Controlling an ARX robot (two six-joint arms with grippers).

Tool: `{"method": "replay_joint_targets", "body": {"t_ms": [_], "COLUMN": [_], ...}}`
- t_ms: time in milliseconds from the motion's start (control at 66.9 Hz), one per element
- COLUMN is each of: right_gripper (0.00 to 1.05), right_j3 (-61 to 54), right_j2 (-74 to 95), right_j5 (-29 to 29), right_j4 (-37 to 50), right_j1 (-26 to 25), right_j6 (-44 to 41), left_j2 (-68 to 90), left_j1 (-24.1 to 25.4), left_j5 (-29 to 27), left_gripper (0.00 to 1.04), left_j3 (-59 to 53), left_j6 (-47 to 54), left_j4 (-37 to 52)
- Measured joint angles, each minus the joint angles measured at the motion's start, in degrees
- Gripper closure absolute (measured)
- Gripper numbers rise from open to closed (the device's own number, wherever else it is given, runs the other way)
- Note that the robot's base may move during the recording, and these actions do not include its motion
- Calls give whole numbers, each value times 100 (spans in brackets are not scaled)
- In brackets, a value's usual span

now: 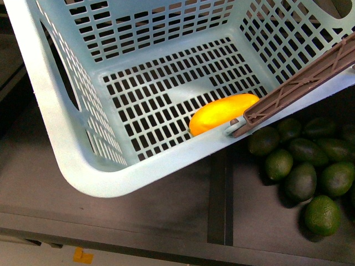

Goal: Pick mango and avocado into basket

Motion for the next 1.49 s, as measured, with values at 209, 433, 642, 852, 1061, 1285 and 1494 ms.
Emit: {"method": "replay_joint_targets", "body": {"t_ms": [209, 433, 642, 852, 1061, 1285, 1494], "right_gripper": [9, 9, 9, 34, 41, 42, 42], "right_j3": [304, 503, 584, 586, 562, 175, -697], "right_j2": [269, 470, 590, 599, 599, 293, -1075], "right_j5": [37, 111, 149, 214, 225, -24, -660], "right_j4": [-76, -116, -129, -125, -83, 212, 876], "right_j1": [66, 96, 96, 105, 105, 63, -48], "right_j6": [66, 79, 79, 76, 50, -273, -931], "left_j2": [0, 0, 0, 0, 0, 0, 0], "left_j1": [2, 2, 0, 0, 2, 0, 2], "left_j5": [-7, -4, -4, -4, -7, -2, -4], "left_gripper": [90, 90, 90, 90, 90, 90, 90], "left_j3": [0, 0, 0, 0, 0, 0, 0], "left_j6": [0, 0, 0, 0, 0, 0, 0], "left_j4": [0, 0, 0, 0, 0, 0, 0]}}
